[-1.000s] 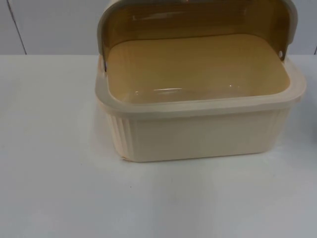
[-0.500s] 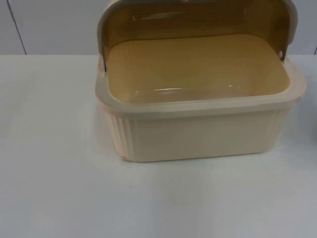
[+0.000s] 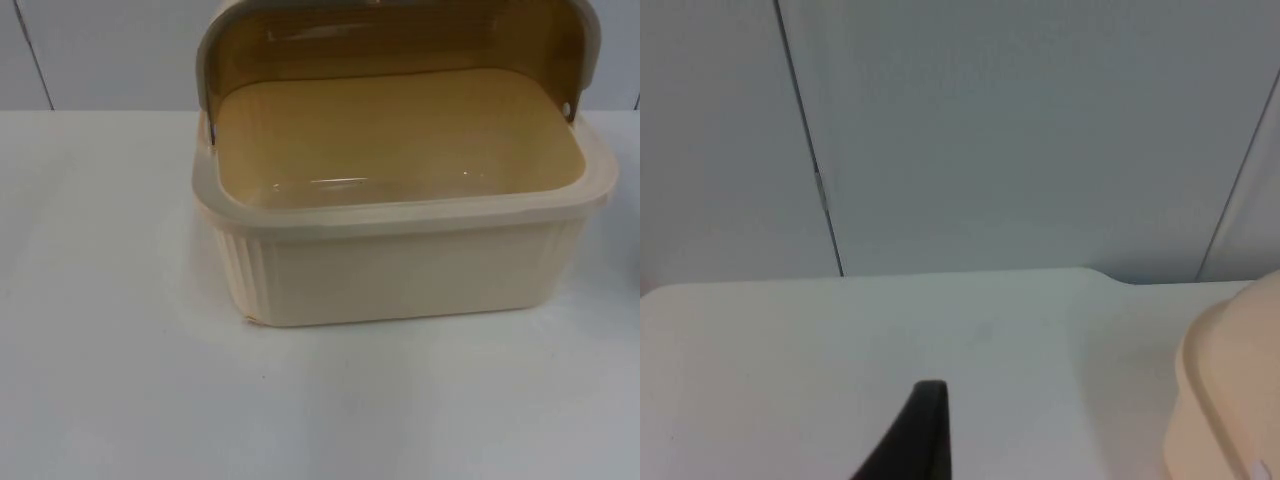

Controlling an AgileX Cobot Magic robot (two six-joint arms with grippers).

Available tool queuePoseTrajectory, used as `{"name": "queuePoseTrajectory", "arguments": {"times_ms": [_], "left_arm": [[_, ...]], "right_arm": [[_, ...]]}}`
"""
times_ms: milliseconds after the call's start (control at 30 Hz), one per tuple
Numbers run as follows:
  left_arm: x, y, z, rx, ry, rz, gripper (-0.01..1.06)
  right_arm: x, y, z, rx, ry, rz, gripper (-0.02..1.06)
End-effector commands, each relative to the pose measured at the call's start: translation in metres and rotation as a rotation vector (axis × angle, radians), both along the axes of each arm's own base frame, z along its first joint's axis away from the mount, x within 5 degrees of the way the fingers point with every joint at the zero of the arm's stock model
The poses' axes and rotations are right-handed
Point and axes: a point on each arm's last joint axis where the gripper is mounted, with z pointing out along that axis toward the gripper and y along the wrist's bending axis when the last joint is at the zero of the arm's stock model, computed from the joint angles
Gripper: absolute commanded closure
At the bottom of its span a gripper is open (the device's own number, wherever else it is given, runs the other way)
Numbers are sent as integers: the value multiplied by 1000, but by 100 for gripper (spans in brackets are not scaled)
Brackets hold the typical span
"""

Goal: Open the box lid with the left hand, place the block into the box with the right hand, then close the box lid with the left hand.

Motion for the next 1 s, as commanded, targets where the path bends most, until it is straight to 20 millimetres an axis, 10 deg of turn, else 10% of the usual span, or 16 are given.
{"name": "queuePoseTrajectory", "arguments": {"times_ms": [0,267,967], "left_arm": [[-1,1,2,-4,-9,6,0],[-1,1,2,-4,-9,6,0],[-1,2,2,16,-10,6,0]], "right_arm": [[15,-1,-14,41,71,-27,0],[55,-33,-54,160,170,-204,0],[120,-38,-180,348,423,-445,0]]}}
